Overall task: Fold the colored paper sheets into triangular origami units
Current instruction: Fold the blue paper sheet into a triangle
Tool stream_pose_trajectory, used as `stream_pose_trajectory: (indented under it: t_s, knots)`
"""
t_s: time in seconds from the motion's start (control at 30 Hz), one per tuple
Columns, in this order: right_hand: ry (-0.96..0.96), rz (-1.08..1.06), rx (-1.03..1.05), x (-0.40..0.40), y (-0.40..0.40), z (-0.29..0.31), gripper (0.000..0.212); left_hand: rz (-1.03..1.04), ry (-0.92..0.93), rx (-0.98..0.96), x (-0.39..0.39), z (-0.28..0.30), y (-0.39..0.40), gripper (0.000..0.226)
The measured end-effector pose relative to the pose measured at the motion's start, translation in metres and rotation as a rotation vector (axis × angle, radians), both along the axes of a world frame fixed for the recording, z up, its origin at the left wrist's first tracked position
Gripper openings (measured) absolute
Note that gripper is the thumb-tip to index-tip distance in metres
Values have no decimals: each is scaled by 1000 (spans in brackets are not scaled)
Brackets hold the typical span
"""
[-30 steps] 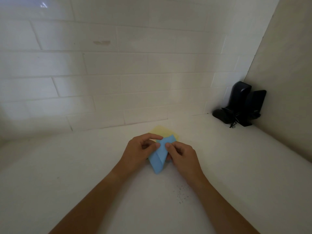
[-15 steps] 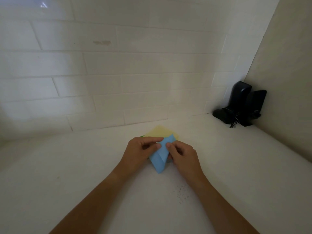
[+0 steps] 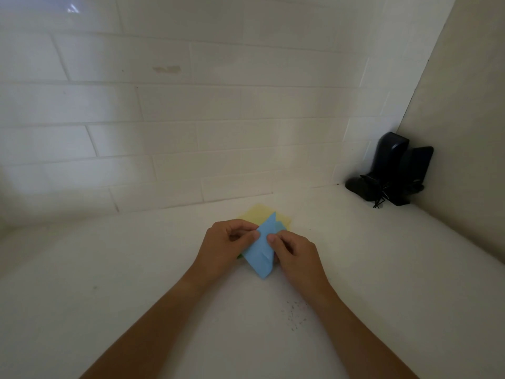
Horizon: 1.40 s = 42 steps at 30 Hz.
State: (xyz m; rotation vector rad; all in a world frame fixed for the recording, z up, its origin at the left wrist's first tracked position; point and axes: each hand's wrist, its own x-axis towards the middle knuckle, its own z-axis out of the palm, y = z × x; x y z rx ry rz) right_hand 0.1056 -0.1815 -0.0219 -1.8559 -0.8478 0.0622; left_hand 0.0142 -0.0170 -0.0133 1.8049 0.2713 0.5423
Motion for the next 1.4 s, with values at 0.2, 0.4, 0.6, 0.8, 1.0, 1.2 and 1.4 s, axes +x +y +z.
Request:
stream_pose_trajectory:
  t_s: [0.2,0.4,0.6,0.8,1.0,1.2,1.4]
  knots:
    - [42,34,-23,-4,-1,5,46,42,-26,-34,0,0,2,8]
    - [1,14,-35,-1,1,1,46,48,-2,-54,0,-2,2,8]
    - [43,68,-11,-1,0,0,39,100,-15,-11,0,-1,3,6]
    - [98,11,45,1,0,-2,24,119,0,-38,2,-4,4,7]
    - [139,0,49,2,-1,0,11,147,-3,-88,1,-5,7,5]
    - [145,-6,39,3,0,-1,11,142,-5,-100,2,-6,7,7]
    - [155,-3,62,2,0,0,9,150,-17,-117,2,-5,7,6]
